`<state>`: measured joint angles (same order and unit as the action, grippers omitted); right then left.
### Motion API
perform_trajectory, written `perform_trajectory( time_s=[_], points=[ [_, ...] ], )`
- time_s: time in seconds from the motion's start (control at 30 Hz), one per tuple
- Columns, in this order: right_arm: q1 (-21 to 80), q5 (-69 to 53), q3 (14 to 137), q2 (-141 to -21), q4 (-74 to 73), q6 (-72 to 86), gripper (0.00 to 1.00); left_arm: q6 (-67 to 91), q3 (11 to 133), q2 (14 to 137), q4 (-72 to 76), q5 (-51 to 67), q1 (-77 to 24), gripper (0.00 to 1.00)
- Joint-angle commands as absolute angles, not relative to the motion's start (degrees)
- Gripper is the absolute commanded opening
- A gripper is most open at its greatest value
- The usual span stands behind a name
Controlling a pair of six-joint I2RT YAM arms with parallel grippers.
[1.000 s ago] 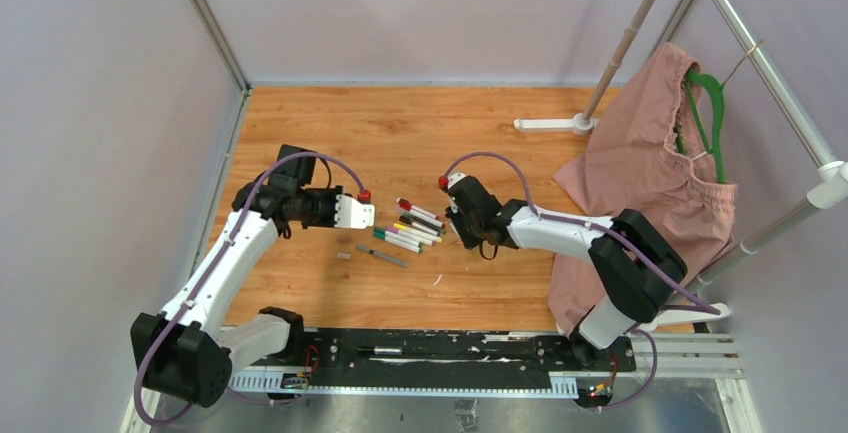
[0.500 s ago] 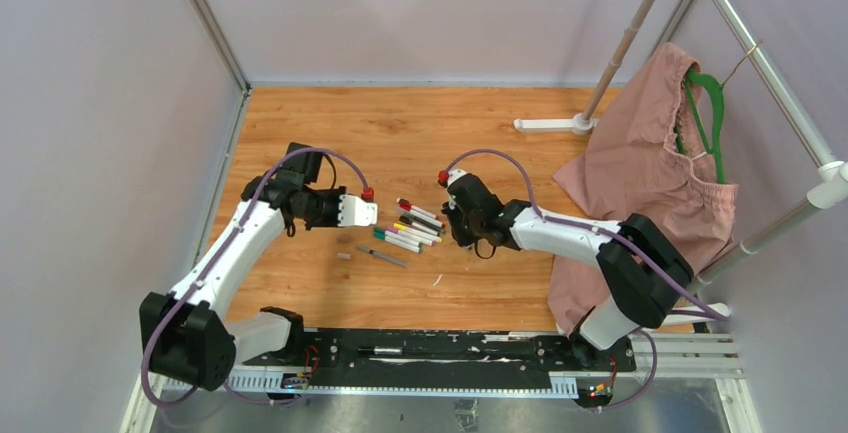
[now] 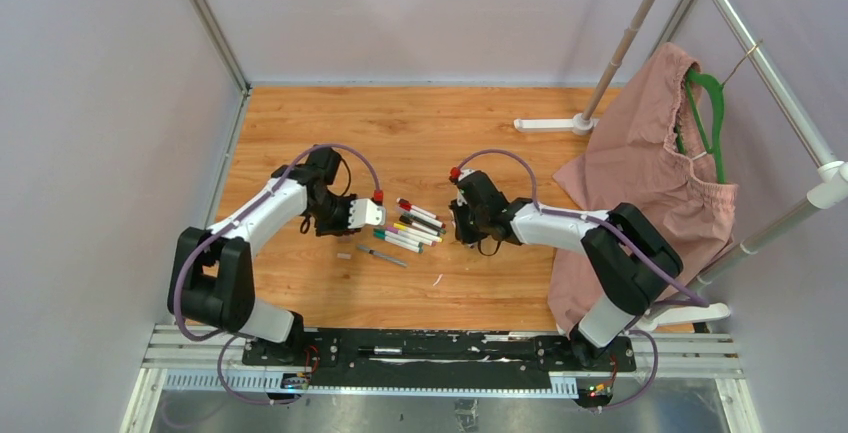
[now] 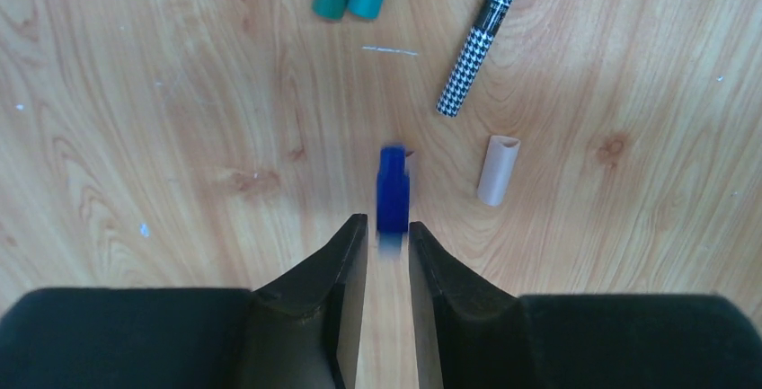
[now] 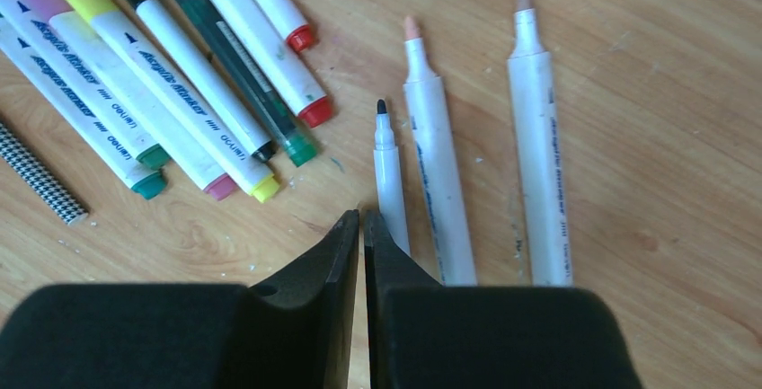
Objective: Open the pen caps
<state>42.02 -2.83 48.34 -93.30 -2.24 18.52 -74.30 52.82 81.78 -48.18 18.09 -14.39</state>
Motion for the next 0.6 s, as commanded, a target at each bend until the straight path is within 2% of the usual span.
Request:
perform_trajectory(
  time_s=[0.0, 0.3, 0.57],
  points=[
    [39.26, -2.8, 44.83, -92.48, -2.34, 20.01, 0.11, -73.66, 52.75, 84.74, -46.76, 19.38, -15.08, 0.3],
    [36.0, -2.68, 41.23, -87.58, -2.07, 20.65, 0.11, -72.66, 54.57, 89.63, -45.18, 18.86, -16.08, 0.31],
    [36.32, -5.05, 40.97, -84.0, -2.78, 20.03, 0.13, -72.99, 55.67, 86.07, -46.97, 18.37, -16.08, 0.34]
  ],
)
